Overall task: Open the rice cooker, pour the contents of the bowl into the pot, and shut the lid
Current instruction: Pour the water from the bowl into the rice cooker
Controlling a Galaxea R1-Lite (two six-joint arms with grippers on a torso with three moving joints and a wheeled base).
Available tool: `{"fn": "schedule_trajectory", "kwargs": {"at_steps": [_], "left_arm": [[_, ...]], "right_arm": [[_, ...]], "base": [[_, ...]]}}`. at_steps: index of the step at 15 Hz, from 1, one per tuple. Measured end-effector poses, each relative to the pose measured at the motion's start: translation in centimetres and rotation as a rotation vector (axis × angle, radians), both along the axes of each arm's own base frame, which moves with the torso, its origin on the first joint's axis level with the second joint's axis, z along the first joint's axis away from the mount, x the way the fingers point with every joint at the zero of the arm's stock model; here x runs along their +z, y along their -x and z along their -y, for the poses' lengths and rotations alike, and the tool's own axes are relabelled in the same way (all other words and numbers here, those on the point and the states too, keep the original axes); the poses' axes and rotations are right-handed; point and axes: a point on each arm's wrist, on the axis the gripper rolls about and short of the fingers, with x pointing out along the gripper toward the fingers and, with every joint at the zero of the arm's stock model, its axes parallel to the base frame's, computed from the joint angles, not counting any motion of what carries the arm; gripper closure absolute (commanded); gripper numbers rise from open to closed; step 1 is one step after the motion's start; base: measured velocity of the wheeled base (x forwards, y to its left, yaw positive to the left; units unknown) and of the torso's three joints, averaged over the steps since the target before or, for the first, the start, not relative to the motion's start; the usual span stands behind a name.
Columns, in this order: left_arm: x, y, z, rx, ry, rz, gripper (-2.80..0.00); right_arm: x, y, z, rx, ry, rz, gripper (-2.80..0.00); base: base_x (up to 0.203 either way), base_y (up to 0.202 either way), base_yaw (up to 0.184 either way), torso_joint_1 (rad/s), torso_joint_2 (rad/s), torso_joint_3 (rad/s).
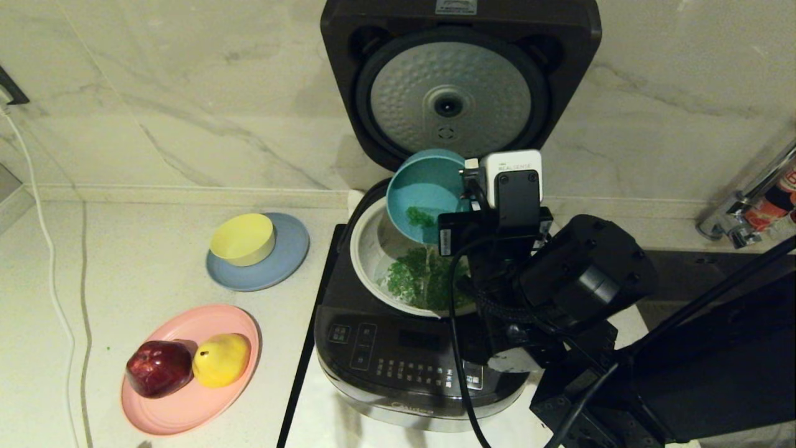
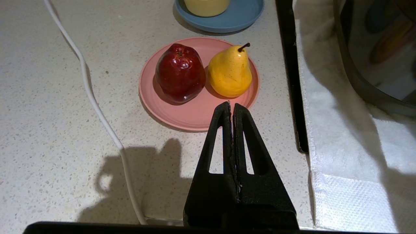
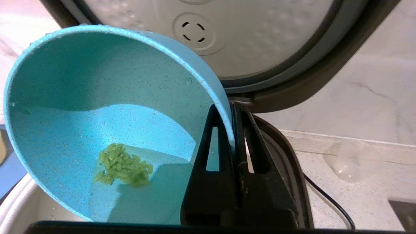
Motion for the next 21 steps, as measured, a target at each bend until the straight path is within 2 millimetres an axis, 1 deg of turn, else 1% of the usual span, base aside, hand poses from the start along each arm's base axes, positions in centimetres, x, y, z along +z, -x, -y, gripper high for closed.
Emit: {"fn": "schedule_trajectory", "kwargs": {"at_steps": [7, 10, 13, 15, 19, 21], "left_arm": [[0.0, 0.0, 0.0, 0.000, 0.000, 0.000, 0.00], [0.0, 0.0, 0.0, 0.000, 0.000, 0.000, 0.00], [0.0, 0.0, 0.0, 0.000, 0.000, 0.000, 0.00], [0.0, 0.0, 0.0, 0.000, 0.000, 0.000, 0.00], [0.0, 0.0, 0.0, 0.000, 0.000, 0.000, 0.00], [0.0, 0.0, 0.0, 0.000, -0.001, 0.000, 0.00]], "right_arm": [[-0.4, -0.3, -0.6, 0.035, -0.018, 0.006, 0.00], [-0.1, -0.4, -0.5, 0.036, -0.017, 0.016, 0.00], [-0.3, -0.5, -0.4, 0.031, -0.015, 0.011, 0.00], [0.1, -0.7, -0.3, 0.023, -0.018, 0.020, 0.00], [0.1, -0.9, -0.4, 0.016, -0.014, 0.022, 0.00], [0.8, -0.8, -0.2, 0.001, -0.002, 0.036, 0.00]], "base": [[0.000, 0.000, 0.000, 0.000, 0.00, 0.000], [0.000, 0.000, 0.000, 0.000, 0.00, 0.000], [0.000, 0.000, 0.000, 0.000, 0.00, 0.000], [0.000, 0.000, 0.000, 0.000, 0.00, 0.000], [0.000, 0.000, 0.000, 0.000, 0.00, 0.000], [0.000, 0.000, 0.000, 0.000, 0.00, 0.000]]}}
